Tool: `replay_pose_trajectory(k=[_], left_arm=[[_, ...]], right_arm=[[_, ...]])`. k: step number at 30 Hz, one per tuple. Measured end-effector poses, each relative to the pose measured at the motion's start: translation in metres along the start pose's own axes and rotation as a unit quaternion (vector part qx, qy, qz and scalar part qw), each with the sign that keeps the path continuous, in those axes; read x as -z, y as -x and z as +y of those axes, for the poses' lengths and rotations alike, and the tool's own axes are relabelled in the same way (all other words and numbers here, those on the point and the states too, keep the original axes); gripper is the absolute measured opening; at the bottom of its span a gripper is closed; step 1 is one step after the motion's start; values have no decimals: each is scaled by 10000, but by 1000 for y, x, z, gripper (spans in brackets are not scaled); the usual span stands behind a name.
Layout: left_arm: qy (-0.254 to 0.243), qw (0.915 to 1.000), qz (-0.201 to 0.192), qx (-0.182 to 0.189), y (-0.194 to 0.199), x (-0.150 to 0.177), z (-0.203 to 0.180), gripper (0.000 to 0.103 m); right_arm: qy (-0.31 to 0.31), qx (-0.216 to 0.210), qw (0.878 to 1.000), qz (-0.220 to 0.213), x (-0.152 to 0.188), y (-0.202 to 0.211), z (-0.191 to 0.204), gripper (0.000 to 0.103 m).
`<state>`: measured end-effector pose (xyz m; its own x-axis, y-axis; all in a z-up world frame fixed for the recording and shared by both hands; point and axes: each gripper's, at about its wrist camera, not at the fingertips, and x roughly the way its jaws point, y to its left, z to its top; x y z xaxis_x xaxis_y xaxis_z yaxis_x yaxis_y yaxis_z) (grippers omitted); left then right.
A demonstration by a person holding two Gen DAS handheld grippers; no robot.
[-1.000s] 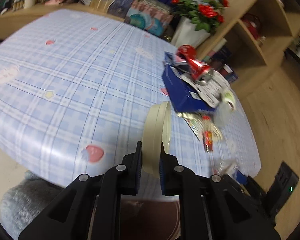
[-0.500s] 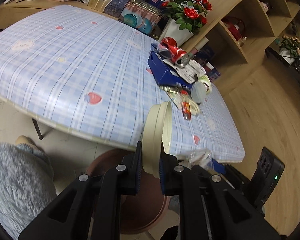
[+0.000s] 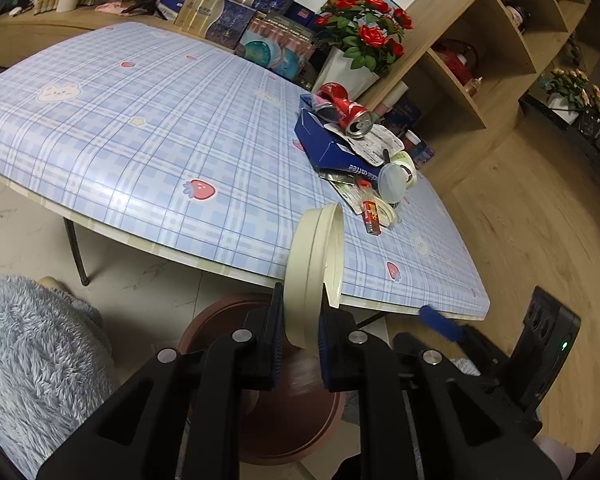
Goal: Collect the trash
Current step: 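Carry the beige lid over the brown bin and open the left tool, then move the left tool to the crushed red can and grasp it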
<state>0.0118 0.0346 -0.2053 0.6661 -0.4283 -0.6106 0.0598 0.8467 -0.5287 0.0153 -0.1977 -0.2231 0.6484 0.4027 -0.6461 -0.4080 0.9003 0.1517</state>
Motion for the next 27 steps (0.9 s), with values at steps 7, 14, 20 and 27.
replay_pose_trajectory(k=[7, 14, 20, 27], left_arm=[[-147, 9999, 48, 45, -10, 2, -5, 15], [-533, 9980, 338, 71, -25, 8, -19, 15], [-639, 9968, 476, 102, -32, 10, -22, 32], [-642, 9979, 39, 13, -21, 7, -25, 75]], right_arm=[[-137, 886, 9943, -578, -5, 13, -16, 97], [-215, 1393, 9862, -870, -7, 18, -30, 97], [-284, 1397, 9864, -819, -4, 15, -34, 97], [-316, 1327, 9855, -1014, -2, 17, -36, 97]])
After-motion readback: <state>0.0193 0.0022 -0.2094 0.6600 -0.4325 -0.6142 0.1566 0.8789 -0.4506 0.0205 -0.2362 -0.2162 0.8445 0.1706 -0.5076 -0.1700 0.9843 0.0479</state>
